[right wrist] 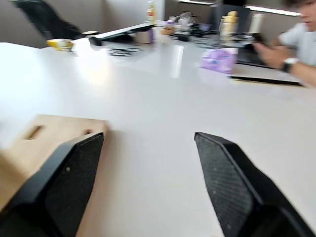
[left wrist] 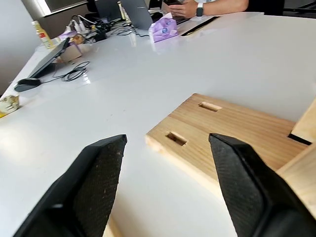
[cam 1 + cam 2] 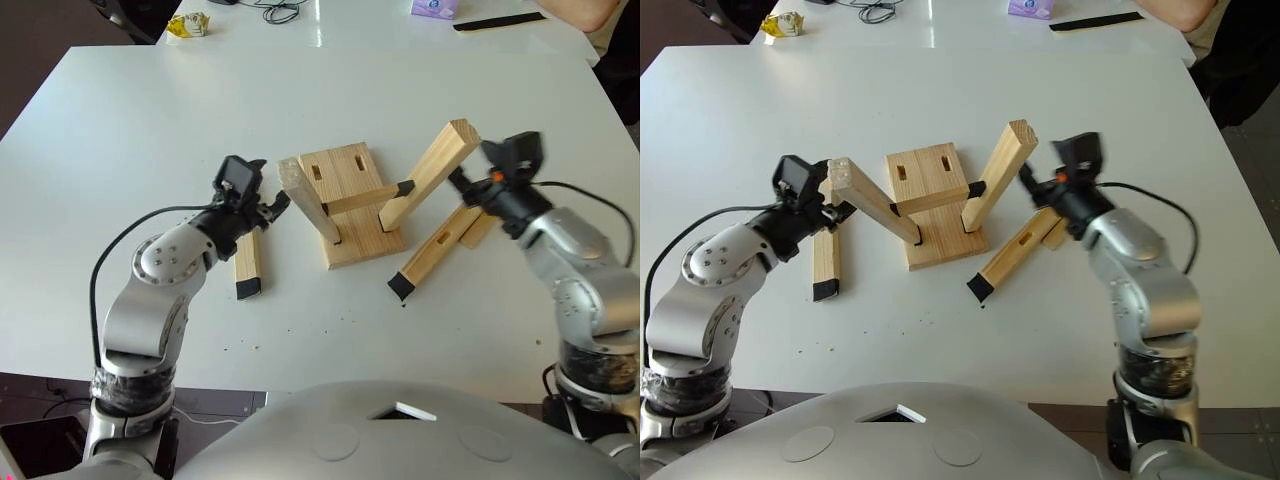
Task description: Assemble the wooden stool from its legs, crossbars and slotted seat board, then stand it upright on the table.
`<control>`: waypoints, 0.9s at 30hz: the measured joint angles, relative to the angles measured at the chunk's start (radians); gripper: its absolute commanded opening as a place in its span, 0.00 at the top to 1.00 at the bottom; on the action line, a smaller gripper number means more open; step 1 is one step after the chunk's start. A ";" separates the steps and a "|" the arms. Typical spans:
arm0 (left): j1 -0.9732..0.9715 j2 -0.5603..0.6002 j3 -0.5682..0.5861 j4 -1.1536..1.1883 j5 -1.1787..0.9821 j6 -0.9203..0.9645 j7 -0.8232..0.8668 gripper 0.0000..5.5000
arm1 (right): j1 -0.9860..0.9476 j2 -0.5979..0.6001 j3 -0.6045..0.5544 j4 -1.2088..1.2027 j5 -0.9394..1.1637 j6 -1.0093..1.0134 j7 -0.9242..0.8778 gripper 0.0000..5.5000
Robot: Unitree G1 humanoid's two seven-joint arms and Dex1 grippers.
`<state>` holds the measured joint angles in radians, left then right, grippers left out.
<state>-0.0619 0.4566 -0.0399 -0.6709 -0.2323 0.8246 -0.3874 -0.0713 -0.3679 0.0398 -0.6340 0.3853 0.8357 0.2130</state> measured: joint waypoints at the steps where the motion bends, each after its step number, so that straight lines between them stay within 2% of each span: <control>1: -0.031 -0.001 -0.005 0.011 0.012 0.040 0.011 0.44 | 0.002 0.007 0.032 -0.018 -0.016 0.020 -0.018 0.38; 4: -0.137 -0.006 -0.010 0.056 0.060 0.146 0.070 0.44 | 0.009 0.002 0.092 -0.072 -0.046 0.078 -0.050 0.38; 8: -0.232 -0.026 -0.043 0.089 0.111 0.163 0.097 0.44 | 0.010 -0.015 0.108 -0.099 -0.073 0.113 -0.056 0.38; 10: -0.214 -0.017 -0.053 0.087 0.123 0.132 0.096 0.44 | 0.008 -0.022 0.106 -0.093 -0.074 0.112 -0.047 0.38; 14: -0.050 0.013 -0.117 0.091 0.103 0.075 0.027 0.44 | 0.005 -0.022 0.052 -0.065 -0.067 0.106 -0.005 0.38; 17: -0.023 0.039 -0.116 0.139 0.101 -0.008 -0.006 0.44 | 0.005 -0.011 0.031 -0.068 -0.038 0.101 0.017 0.38; 24: -0.029 0.062 0.011 0.257 0.117 -0.181 -0.006 0.44 | 0.092 0.005 -0.031 -0.114 -0.031 0.095 0.018 0.38; 27: -0.025 0.052 0.099 0.221 0.051 -0.235 -0.027 0.44 | 0.133 0.006 -0.145 -0.138 -0.016 0.095 0.012 0.38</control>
<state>-0.0873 0.5083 0.0592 -0.4499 -0.1815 0.5892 -0.4140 0.0614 -0.3622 -0.1049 -0.7723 0.3689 0.9310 0.2248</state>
